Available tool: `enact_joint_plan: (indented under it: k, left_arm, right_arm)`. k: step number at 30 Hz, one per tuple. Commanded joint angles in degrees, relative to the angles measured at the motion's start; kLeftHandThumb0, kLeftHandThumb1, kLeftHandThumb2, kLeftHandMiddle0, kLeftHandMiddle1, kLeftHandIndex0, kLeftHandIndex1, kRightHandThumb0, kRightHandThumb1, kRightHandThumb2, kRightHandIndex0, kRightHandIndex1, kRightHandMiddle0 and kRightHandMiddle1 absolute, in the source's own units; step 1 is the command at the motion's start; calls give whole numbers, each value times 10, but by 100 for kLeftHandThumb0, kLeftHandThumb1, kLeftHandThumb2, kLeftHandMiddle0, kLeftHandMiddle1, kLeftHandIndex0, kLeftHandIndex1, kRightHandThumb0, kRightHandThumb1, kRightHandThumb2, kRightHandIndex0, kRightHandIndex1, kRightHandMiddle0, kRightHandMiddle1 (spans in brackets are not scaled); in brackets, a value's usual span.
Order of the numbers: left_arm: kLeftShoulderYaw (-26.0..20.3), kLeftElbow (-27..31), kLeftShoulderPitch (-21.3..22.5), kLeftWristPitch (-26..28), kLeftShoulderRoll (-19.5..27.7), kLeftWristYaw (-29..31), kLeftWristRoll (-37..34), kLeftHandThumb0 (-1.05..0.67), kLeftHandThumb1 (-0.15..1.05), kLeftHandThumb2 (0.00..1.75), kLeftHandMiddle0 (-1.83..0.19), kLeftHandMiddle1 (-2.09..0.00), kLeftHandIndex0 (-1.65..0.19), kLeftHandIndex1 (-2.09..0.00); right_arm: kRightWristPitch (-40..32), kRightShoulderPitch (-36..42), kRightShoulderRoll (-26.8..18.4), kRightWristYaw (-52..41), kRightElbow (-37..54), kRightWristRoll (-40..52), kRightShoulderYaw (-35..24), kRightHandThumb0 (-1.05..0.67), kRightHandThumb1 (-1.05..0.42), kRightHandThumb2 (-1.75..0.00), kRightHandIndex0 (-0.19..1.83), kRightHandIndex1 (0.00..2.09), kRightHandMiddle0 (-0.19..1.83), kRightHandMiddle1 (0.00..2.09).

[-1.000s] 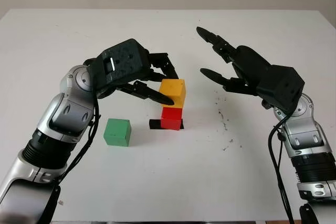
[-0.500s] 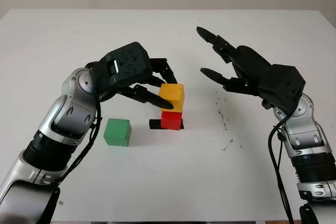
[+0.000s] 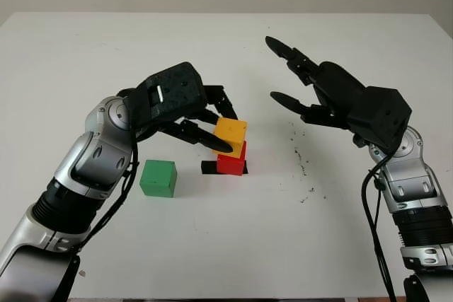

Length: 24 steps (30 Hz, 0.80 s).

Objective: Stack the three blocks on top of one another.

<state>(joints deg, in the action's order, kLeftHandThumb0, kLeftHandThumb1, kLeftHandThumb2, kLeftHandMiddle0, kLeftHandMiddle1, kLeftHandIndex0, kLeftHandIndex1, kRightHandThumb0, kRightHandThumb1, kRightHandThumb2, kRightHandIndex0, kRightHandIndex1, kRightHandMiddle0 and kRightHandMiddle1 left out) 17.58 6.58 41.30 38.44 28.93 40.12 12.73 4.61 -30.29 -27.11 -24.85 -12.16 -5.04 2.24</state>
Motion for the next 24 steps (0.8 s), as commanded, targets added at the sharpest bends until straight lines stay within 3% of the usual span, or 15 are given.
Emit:
enact_joint_plan:
  k: [1, 24]
  left_arm:
    - [5, 4, 0, -1, 4, -1, 3, -32, 102, 5, -21, -46, -39, -175]
    - [9, 5, -2, 15, -7, -10, 3, -31, 100, 5, -26, -37, -40, -171]
  right_arm:
    - [0, 3, 1, 0, 11, 3, -3, -76, -105, -39, -15, 5, 2, 5]
    - [1, 4, -2, -3, 12, 1, -3, -76, -105, -40, -16, 5, 2, 5]
